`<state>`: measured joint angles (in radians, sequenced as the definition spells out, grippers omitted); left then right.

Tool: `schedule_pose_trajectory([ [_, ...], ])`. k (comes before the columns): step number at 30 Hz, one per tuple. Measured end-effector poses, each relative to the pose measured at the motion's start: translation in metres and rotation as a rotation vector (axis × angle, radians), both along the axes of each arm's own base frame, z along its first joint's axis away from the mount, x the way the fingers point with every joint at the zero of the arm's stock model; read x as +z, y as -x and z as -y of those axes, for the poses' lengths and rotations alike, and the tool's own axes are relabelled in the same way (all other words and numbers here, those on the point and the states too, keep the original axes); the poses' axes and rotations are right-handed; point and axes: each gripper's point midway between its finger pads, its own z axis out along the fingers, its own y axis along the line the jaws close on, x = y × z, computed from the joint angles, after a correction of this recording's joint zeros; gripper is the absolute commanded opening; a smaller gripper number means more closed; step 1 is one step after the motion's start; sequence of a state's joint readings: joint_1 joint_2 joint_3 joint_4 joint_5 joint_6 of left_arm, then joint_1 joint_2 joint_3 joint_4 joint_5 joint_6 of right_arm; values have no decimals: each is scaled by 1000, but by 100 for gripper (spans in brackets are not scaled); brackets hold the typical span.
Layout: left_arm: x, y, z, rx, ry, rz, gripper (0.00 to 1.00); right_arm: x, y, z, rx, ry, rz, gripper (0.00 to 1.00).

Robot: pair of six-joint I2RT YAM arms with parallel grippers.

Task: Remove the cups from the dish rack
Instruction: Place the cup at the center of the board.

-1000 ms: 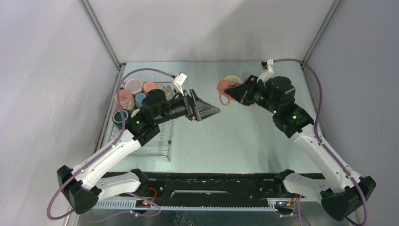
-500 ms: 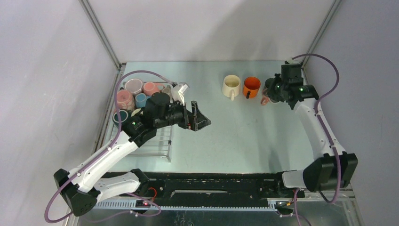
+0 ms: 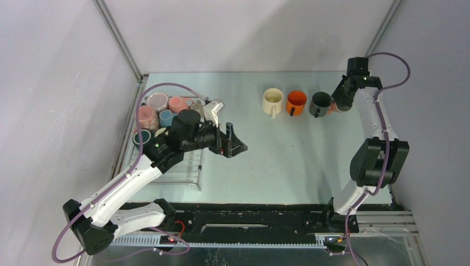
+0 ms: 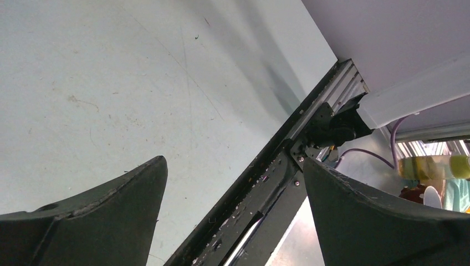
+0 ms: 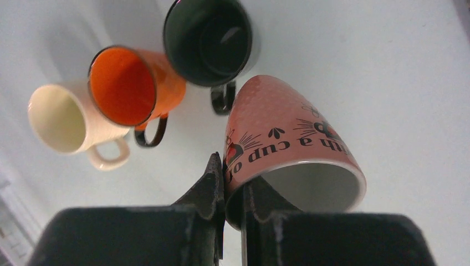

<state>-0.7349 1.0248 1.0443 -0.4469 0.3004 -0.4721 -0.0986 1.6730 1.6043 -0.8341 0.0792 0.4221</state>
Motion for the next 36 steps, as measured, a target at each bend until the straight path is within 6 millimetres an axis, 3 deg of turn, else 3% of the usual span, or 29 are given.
schedule_pose_trajectory([
  [8,0,4,-1,-22,-5,1,100,-35,-33,44,-72,24,-108,0],
  [14,-2,6,-1,-35,-15,6,100,-61,-51,63,-95,22,-186,0],
  [22,-4,7,-2,-42,-22,6,100,-74,-79,76,-107,19,-205,0],
  [29,-4,7,-2,-42,-23,7,100,-101,-74,75,-107,4,-286,0],
  [36,-4,7,-2,-43,-23,7,100,-112,-71,77,-109,-3,-318,21],
])
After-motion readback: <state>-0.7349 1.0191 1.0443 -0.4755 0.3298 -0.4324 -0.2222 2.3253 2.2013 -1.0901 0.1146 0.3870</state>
